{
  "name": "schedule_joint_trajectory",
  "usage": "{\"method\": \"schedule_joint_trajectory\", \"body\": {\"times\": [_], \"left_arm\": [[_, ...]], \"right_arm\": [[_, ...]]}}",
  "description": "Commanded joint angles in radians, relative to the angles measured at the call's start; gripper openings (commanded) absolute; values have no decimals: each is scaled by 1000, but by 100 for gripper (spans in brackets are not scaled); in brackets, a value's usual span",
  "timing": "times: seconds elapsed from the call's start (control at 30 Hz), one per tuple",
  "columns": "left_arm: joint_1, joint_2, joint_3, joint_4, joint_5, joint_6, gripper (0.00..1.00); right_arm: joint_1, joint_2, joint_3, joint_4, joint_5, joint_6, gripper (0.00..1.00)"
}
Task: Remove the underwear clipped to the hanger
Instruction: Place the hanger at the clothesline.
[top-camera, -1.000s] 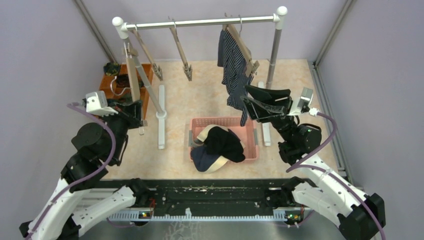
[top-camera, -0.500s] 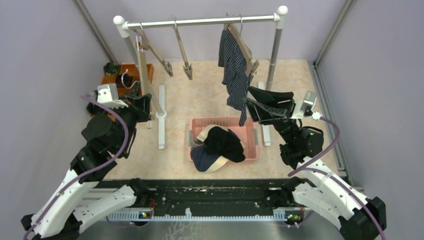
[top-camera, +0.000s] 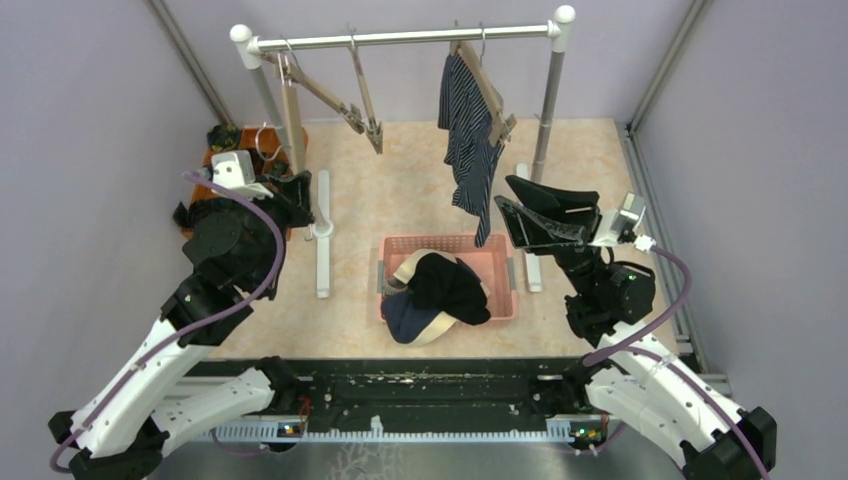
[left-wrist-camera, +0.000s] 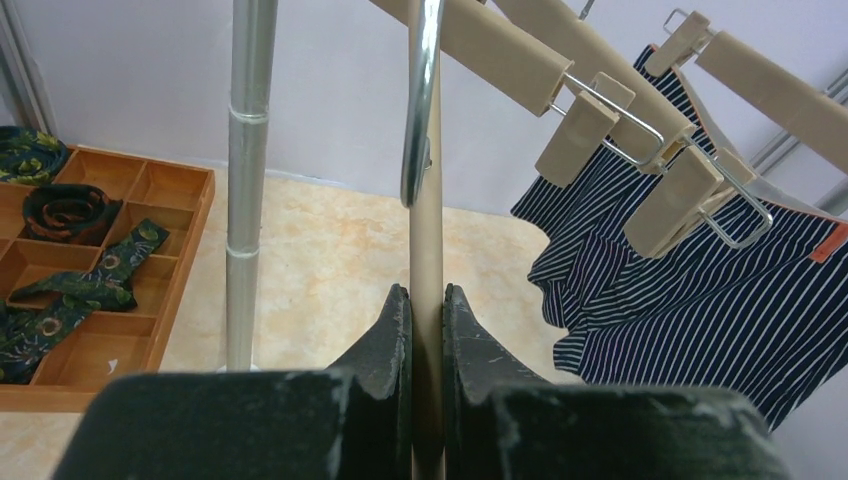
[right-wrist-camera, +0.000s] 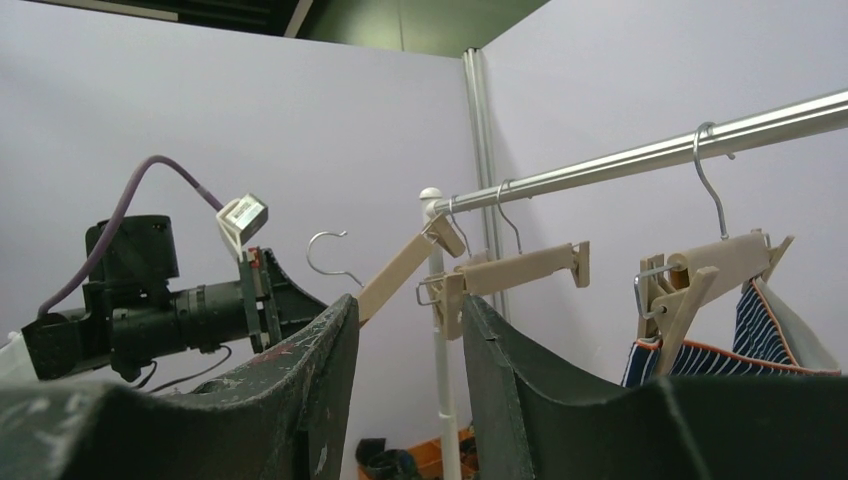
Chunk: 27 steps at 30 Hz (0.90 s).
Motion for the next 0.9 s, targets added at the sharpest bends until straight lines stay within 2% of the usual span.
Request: {"method": "schedule_joint_trajectory", "body": {"times": [0.0, 0.2, 0.6, 0.87], "left_arm": [[1, -5, 26, 63, -30, 25, 0], [2, -17, -15, 123, -55, 52, 0], [1, 100, 14, 156, -77, 72, 0], [1, 52, -43, 161, -120, 46, 0]], "right_arm": [[-4, -20, -2, 1, 21, -19, 43], [-4, -33, -6, -3, 17, -22, 43], [-4, -82, -33, -28, 48, -43, 43], [-4, -103, -39, -58, 63, -58, 43]]}}
